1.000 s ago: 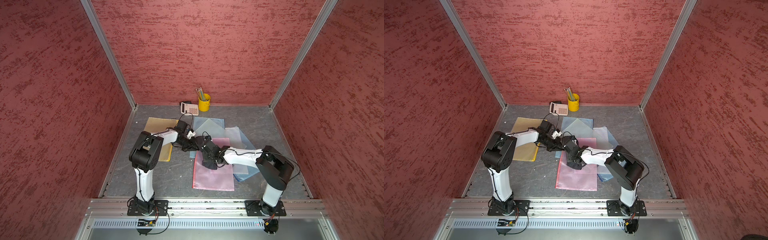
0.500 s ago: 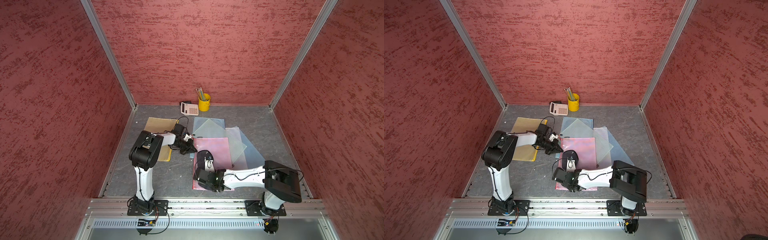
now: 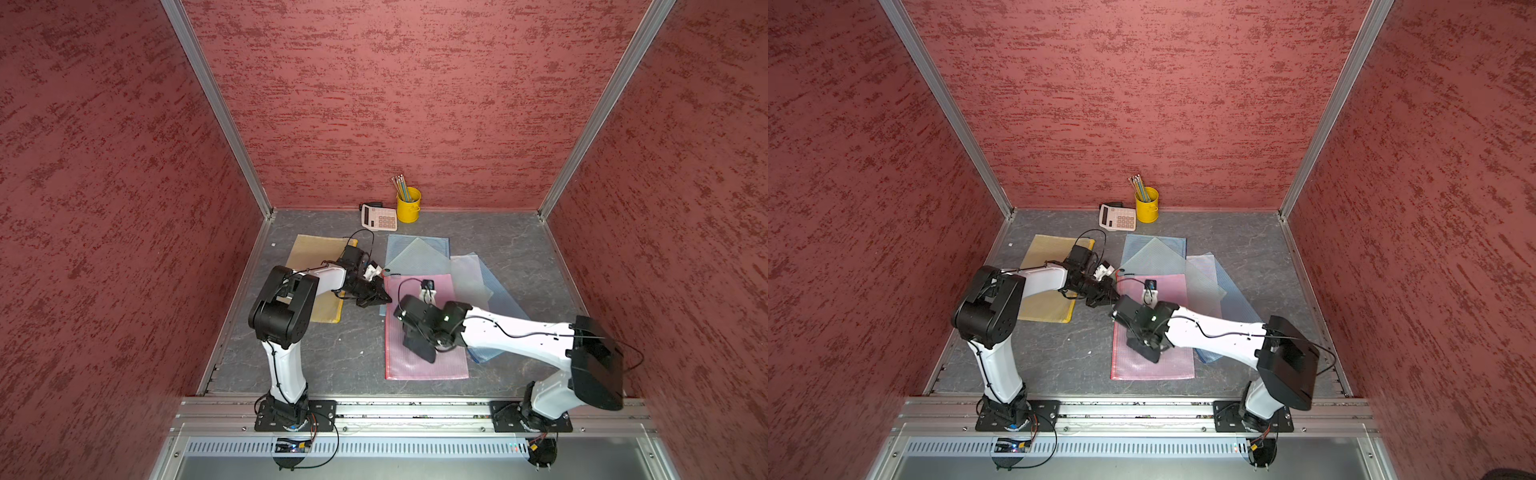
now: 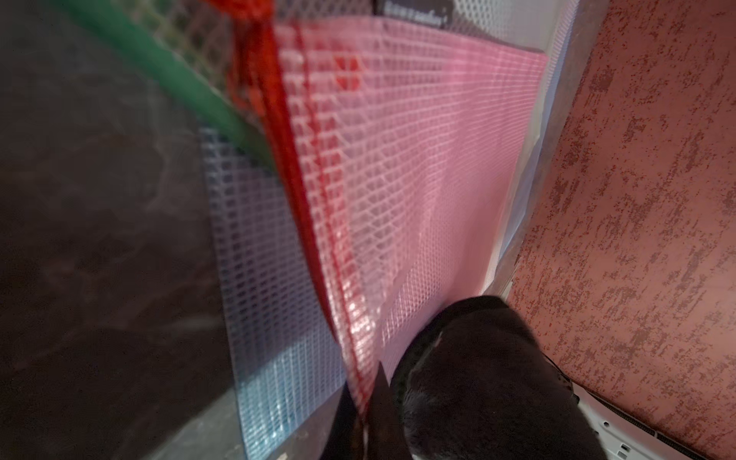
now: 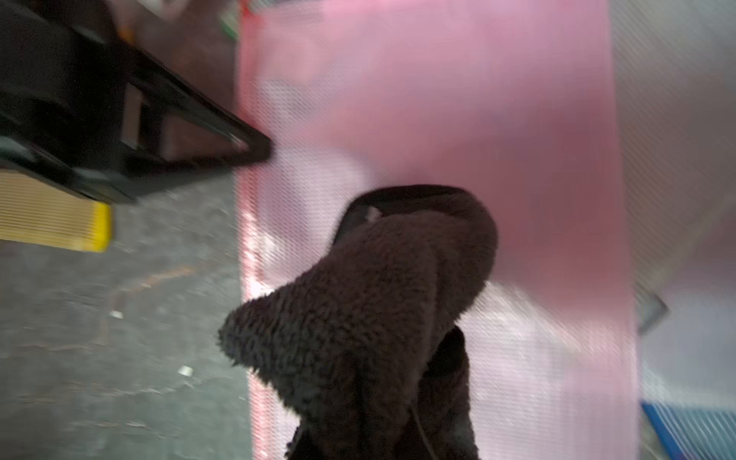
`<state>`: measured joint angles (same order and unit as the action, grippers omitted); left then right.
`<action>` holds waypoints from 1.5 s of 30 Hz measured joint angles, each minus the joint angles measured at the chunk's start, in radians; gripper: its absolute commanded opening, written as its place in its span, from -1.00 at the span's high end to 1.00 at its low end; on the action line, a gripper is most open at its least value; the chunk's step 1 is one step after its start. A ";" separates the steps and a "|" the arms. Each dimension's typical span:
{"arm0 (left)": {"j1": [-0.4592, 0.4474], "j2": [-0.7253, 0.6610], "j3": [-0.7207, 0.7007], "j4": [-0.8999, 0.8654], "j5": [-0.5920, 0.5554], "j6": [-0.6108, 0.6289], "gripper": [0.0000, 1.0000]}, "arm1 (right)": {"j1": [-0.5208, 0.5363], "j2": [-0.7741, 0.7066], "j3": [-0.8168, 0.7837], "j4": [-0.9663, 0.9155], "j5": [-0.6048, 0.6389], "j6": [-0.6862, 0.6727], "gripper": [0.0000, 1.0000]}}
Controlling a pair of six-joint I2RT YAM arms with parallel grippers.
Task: Wipe the document bag
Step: Wipe the dirt from the document bag.
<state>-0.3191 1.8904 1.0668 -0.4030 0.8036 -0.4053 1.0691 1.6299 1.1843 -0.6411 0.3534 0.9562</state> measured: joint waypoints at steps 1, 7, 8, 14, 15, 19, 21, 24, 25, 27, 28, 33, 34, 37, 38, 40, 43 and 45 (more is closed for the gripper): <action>0.000 -0.007 -0.007 0.001 -0.001 0.000 1.00 | -0.006 0.032 0.021 0.033 0.000 -0.024 1.00; -0.001 -0.013 -0.052 0.023 -0.025 -0.013 1.00 | -0.019 0.226 -0.115 0.260 0.002 -0.045 1.00; 0.000 -0.013 -0.053 0.025 -0.027 -0.017 1.00 | -0.012 0.214 -0.128 0.278 -0.003 -0.034 1.00; 0.002 -0.013 -0.052 0.025 -0.023 -0.027 1.00 | 0.014 0.082 -0.333 0.375 -0.003 0.135 1.00; 0.003 -0.013 -0.051 0.021 -0.018 -0.026 1.00 | 0.025 0.053 -0.365 0.378 -0.002 0.164 1.00; 0.011 -0.013 -0.049 -0.005 0.008 -0.009 1.00 | 0.116 -0.029 -0.423 0.310 0.005 0.290 1.00; 0.015 -0.013 -0.048 -0.034 0.013 0.006 1.00 | 0.164 -0.044 -0.423 0.261 0.002 0.331 1.00; 0.022 -0.013 -0.042 -0.061 0.013 0.029 1.00 | 0.214 -0.066 -0.391 0.085 -0.022 0.365 1.00; 0.022 -0.013 -0.039 -0.066 0.008 0.034 1.00 | 0.216 -0.070 -0.364 -0.005 -0.032 0.366 1.00; 0.026 -0.013 -0.031 -0.068 -0.003 0.043 1.00 | 0.175 -0.074 -0.304 -0.152 -0.027 0.339 1.00; 0.028 -0.013 -0.026 -0.068 -0.008 0.047 1.00 | 0.130 -0.074 -0.259 -0.209 -0.014 0.314 1.00; 0.025 -0.013 -0.023 -0.068 -0.031 0.055 1.00 | -0.027 -0.017 0.028 -0.234 0.090 0.127 1.00; 0.023 -0.013 -0.023 -0.068 -0.035 0.055 1.00 | -0.034 0.016 0.081 -0.203 0.105 0.084 1.00; 0.017 -0.013 -0.023 -0.067 -0.048 0.055 1.00 | -0.036 0.132 0.158 -0.056 0.117 -0.012 1.00; 0.016 -0.013 -0.022 -0.068 -0.050 0.055 1.00 | -0.036 0.168 0.153 -0.002 0.117 -0.035 1.00; 0.014 -0.013 -0.021 -0.067 -0.054 0.055 1.00 | -0.036 0.237 0.098 0.131 0.103 -0.077 1.00; 0.012 -0.012 -0.018 -0.069 -0.053 0.055 1.00 | -0.036 0.313 -0.005 0.262 0.078 -0.103 1.00; 0.010 -0.011 -0.010 -0.070 -0.060 0.055 1.00 | -0.033 0.310 -0.018 0.303 0.084 -0.104 1.00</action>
<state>-0.3088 1.8797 1.0569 -0.4732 0.7441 -0.3504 1.0363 1.9396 1.1664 -0.3386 0.4377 0.8520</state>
